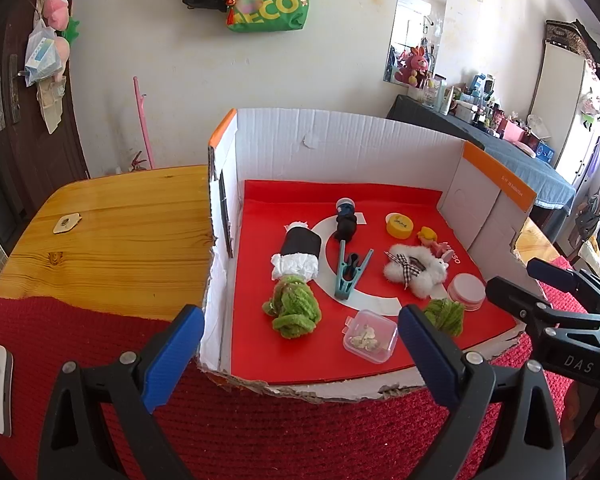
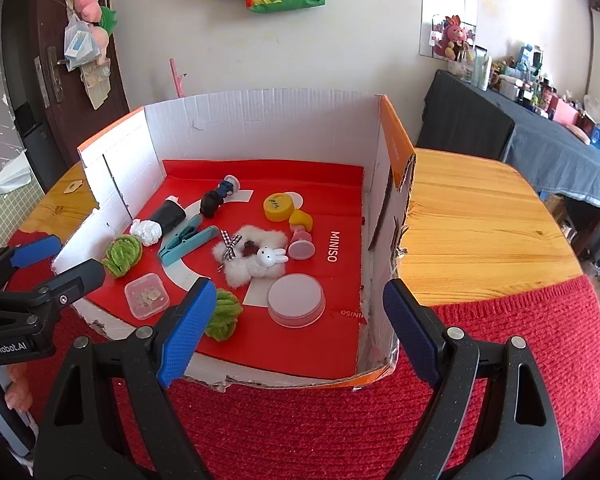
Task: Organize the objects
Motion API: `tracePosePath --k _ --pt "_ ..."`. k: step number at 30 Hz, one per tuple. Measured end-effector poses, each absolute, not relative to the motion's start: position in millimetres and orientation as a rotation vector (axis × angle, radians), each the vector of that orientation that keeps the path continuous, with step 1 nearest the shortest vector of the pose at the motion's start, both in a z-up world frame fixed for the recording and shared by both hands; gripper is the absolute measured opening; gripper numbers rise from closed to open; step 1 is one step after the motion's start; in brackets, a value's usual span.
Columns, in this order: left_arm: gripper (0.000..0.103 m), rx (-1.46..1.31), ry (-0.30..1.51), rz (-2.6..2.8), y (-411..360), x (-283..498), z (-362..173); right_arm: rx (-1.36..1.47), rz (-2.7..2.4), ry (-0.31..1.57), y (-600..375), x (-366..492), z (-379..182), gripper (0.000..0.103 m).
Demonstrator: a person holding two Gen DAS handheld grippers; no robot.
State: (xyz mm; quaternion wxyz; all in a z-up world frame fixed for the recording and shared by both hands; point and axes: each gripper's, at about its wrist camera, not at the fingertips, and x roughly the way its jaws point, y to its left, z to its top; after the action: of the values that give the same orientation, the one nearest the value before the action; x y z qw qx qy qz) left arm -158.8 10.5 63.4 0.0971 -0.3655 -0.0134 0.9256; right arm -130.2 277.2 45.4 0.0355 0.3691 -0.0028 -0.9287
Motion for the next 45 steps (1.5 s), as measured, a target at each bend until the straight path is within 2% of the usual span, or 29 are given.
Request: tracePosePath --k 30,43,45 --pt "0.099 -1.073 -0.039 2.736 11 -158 66 1.133 -2.856 -0.004 279 -128 45 0.086" --pt "0.100 -1.008 -0.033 2.759 9 -125 83 1.066 -2.875 -0.005 277 -94 61 0.086" --pt "0.102 -1.008 -0.036 2.760 8 -117 83 1.065 -2.872 -0.001 274 -86 61 0.090"
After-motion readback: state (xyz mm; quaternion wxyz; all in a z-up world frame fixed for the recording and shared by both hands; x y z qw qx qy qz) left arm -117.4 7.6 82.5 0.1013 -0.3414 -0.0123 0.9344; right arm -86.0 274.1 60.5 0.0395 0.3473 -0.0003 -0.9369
